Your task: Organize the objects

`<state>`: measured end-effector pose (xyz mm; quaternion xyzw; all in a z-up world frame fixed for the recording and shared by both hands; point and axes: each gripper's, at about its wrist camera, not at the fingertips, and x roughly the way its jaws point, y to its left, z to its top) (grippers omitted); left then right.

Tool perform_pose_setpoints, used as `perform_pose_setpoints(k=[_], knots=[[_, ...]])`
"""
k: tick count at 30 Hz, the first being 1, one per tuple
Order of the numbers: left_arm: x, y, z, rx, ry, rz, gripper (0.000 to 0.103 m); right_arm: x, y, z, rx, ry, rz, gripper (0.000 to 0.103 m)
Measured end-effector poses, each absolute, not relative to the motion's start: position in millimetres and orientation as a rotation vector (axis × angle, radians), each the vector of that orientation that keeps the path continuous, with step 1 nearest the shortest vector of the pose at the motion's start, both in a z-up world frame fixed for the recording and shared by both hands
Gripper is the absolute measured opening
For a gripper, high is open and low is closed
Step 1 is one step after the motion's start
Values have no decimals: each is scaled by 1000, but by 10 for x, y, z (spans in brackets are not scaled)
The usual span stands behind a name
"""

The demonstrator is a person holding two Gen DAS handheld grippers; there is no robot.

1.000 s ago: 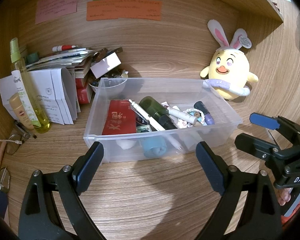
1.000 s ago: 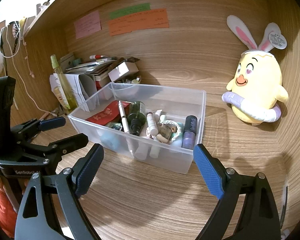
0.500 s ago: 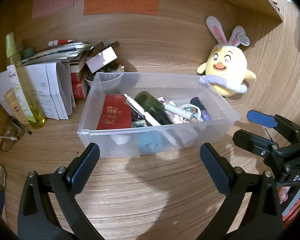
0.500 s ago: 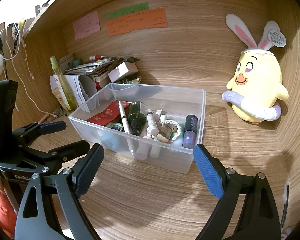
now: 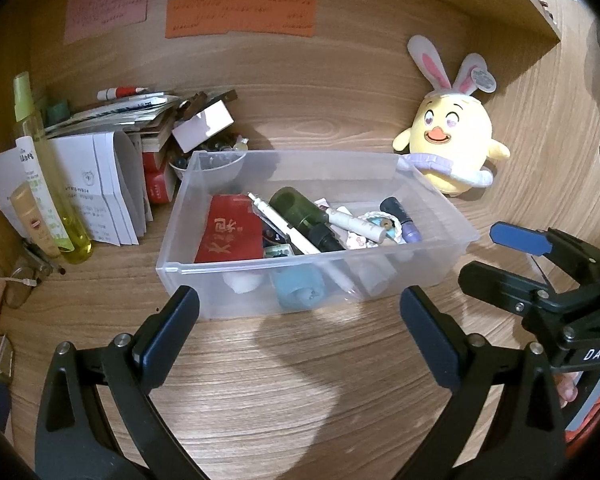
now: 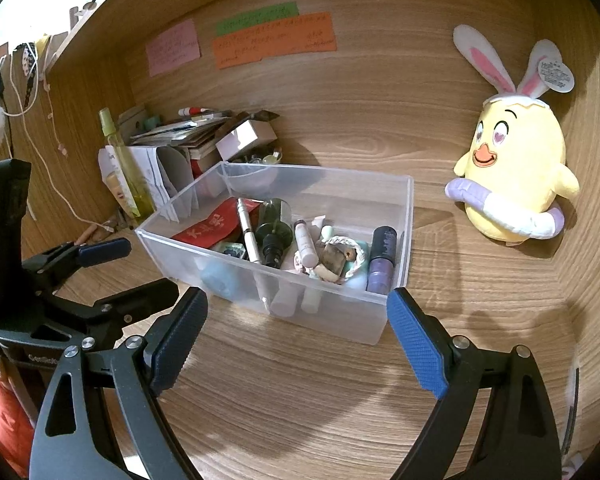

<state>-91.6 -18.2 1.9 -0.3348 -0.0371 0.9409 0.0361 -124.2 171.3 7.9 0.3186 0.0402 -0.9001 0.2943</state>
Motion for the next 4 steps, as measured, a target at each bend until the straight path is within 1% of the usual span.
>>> perform_pose_setpoints(k=[4], knots=[[-939, -183, 6, -1053, -130, 2874, 102, -1245, 1716, 80, 848, 106, -2398, 90]])
